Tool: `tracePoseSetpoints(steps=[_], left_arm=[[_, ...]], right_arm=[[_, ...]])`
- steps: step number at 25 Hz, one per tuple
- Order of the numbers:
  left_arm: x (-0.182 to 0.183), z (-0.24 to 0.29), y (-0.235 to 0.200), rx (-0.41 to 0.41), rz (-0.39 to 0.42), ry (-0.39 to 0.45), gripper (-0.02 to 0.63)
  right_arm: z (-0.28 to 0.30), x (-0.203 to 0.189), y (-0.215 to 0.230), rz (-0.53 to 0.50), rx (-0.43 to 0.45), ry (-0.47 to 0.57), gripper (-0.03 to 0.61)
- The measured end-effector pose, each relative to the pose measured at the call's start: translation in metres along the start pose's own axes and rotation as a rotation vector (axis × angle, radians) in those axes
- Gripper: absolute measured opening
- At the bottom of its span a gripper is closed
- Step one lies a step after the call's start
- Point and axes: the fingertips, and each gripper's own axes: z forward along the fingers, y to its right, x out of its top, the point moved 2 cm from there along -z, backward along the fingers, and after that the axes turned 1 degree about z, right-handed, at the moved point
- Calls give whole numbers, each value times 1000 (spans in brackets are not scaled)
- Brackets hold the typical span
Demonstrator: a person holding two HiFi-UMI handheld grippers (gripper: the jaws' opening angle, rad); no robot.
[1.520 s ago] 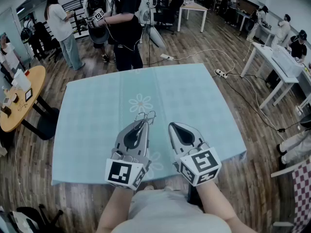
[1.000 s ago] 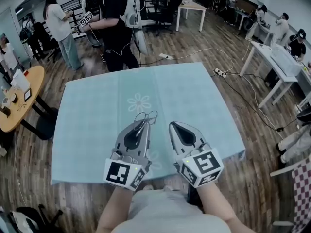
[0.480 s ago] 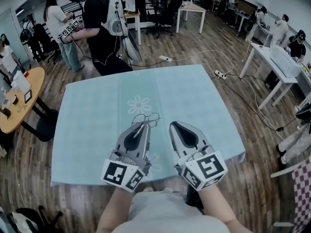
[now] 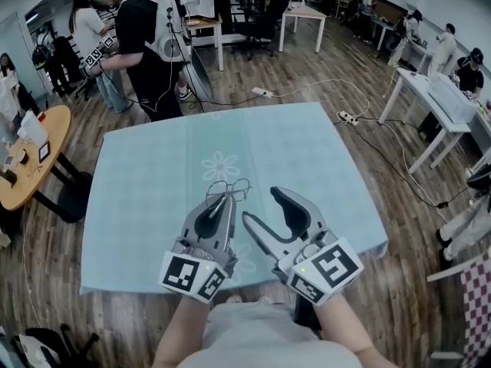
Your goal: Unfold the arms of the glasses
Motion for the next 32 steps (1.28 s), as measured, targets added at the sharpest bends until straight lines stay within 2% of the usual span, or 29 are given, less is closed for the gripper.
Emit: tracePoseSetpoints(steps=[10, 15, 19, 32], left_arm=[[-3, 1, 2, 0, 19, -3, 6], [-5, 3, 5, -1, 54, -12, 6], [-5, 4, 5, -1, 62, -15, 6], [-4, 6, 4, -3, 51, -10, 6]], right_arm=[[18, 16, -31, -54, 100, 18, 287], [28, 20, -45, -92, 137, 17, 287], [33, 19, -46, -118, 130, 14, 287], [26, 21, -36, -104, 109, 5, 287]])
